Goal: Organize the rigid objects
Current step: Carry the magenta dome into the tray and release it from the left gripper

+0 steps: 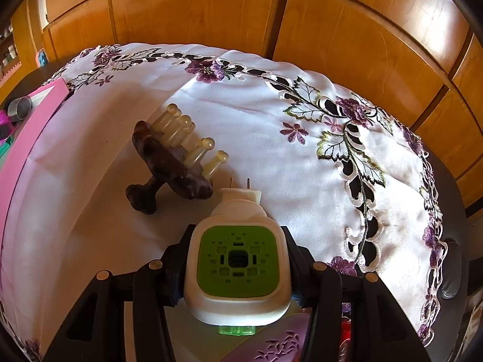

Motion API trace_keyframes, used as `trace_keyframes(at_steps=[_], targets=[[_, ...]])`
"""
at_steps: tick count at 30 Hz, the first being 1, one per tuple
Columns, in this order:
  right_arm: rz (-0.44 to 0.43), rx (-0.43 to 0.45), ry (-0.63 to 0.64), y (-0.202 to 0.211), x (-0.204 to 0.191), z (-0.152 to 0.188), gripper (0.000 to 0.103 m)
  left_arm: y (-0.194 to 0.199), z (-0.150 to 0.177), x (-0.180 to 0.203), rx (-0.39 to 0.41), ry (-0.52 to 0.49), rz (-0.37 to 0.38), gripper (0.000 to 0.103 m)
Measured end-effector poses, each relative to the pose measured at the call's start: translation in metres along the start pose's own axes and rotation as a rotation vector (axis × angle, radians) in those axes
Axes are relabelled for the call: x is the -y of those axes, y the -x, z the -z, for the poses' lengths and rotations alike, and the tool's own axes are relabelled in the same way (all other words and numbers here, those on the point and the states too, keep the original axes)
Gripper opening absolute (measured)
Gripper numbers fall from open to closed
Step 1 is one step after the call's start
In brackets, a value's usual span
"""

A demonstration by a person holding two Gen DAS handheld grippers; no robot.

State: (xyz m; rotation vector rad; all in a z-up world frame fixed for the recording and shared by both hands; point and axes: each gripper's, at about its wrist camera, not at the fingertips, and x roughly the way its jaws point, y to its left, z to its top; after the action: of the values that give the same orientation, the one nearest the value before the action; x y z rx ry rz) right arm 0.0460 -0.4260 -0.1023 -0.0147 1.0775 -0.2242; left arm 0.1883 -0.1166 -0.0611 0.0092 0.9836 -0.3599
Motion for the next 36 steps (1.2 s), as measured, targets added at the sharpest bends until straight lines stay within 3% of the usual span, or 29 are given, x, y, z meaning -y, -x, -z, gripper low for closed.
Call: trace_keyframes(at_steps=[2, 6, 11, 18, 25, 36], targets=[[0.0, 0.0, -0.001, 0.0, 0.0, 0.0, 0.052, -0.006, -0.001, -0.003, -0.013, 0.012, 0.0, 0.035], [0.003, 0.0, 0.002, 0.0, 0.0, 0.0, 0.052, 0.003, 0.006, -0.005, 0.015, 0.015, -0.003, 0.051], [0.011, 0.003, 0.014, 0.0, -0.002, -0.001, 0.052, 0.031, 0.018, 0.001, 0.072, 0.003, -0.015, 0.054], [0.027, 0.011, 0.035, 0.001, -0.004, 0.0, 0.052, 0.07, 0.056, 0.016, 0.123, -0.011, -0.044, 0.055], [0.036, 0.017, 0.048, 0.002, -0.005, 0.0, 0.052, 0.091, 0.089, 0.025, 0.122, 0.009, -0.066, 0.056], [0.054, 0.026, 0.069, 0.003, -0.007, 0.001, 0.052, 0.108, 0.103, 0.022, 0.162, 0.006, -0.117, 0.06]])
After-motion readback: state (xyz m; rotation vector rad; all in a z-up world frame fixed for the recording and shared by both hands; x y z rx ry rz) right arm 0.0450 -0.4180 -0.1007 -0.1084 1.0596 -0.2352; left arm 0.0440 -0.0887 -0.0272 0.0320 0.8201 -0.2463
